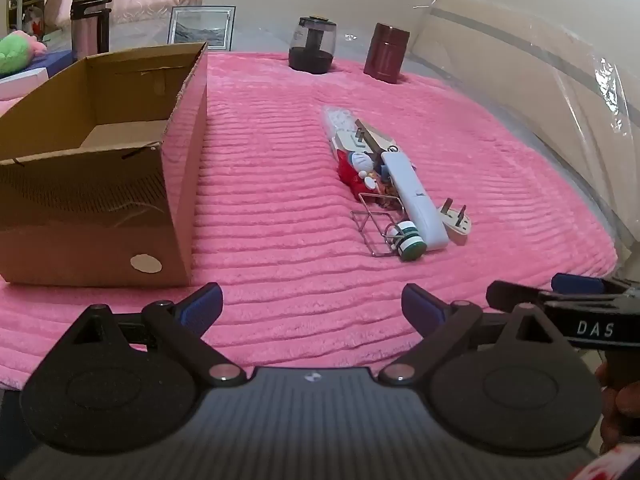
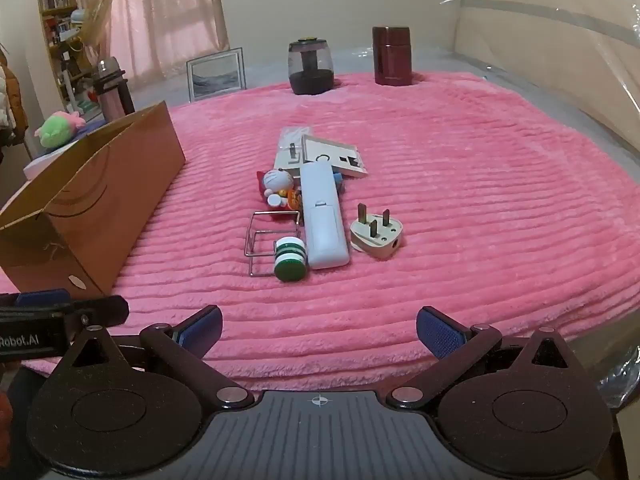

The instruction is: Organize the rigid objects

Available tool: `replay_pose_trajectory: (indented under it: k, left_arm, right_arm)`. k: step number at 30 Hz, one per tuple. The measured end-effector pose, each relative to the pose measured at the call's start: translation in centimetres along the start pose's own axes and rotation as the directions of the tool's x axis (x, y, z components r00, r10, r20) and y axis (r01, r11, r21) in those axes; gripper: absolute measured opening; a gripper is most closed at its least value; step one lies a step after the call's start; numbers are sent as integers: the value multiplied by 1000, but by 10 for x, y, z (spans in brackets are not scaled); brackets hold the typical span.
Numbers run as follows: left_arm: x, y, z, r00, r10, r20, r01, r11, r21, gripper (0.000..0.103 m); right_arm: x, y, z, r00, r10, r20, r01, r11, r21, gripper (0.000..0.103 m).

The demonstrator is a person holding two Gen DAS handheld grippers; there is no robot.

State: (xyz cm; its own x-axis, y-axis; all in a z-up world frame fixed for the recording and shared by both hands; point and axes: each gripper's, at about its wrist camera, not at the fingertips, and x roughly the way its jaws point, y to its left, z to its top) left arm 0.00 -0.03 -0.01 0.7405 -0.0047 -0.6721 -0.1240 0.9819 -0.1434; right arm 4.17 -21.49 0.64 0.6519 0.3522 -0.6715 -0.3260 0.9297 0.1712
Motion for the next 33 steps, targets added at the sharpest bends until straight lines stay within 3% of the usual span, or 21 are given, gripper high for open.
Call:
replay_pose_trajectory:
  k: [7,33]
  left_arm:
    - [-1,5,2,999,-30,-18,29,999,-35,93]
    - [0,3,1,1000,-19,-6,18,999,-29,92]
  right_arm:
    - [-1,1,-1,1000,-10,4,10,1000,-8,101]
    - [3,2,-4,1000,-9,-10,9,1000,-10,101]
